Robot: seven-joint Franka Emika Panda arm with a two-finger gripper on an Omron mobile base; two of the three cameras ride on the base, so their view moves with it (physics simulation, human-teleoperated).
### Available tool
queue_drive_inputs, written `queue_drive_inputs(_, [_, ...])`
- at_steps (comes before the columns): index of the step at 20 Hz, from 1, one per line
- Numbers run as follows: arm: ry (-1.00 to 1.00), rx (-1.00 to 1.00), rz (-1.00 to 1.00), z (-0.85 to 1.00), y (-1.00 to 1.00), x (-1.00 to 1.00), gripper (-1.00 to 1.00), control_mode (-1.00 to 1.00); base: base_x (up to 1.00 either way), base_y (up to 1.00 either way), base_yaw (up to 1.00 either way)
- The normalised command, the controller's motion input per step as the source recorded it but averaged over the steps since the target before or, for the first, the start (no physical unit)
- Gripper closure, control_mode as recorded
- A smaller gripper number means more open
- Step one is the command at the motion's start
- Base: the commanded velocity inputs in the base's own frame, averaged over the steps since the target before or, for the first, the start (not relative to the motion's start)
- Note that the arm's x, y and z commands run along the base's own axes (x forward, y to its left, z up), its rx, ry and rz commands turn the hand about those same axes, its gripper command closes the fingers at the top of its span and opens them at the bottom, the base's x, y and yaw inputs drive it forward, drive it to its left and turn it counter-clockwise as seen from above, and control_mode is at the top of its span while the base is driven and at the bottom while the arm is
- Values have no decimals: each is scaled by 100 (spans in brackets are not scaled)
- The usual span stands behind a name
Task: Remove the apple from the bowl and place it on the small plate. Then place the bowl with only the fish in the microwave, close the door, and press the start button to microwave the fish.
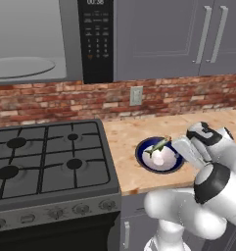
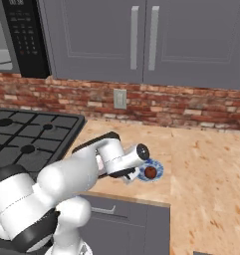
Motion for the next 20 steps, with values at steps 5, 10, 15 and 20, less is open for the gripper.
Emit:
queue_drive_inputs(5, [-11, 0, -5, 89, 37, -28, 100, -100, 0, 0, 0])
queue_drive_inputs(10, [-3, 0, -8, 100, 38, -17, 100, -100, 0, 0, 0])
queue_drive_inputs(15, [2, 0, -10, 93, 15, -39, 100, -100, 0, 0, 0])
queue_drive_inputs(20, [4, 0, -10, 87, 4, -52, 100, -100, 0, 0, 0])
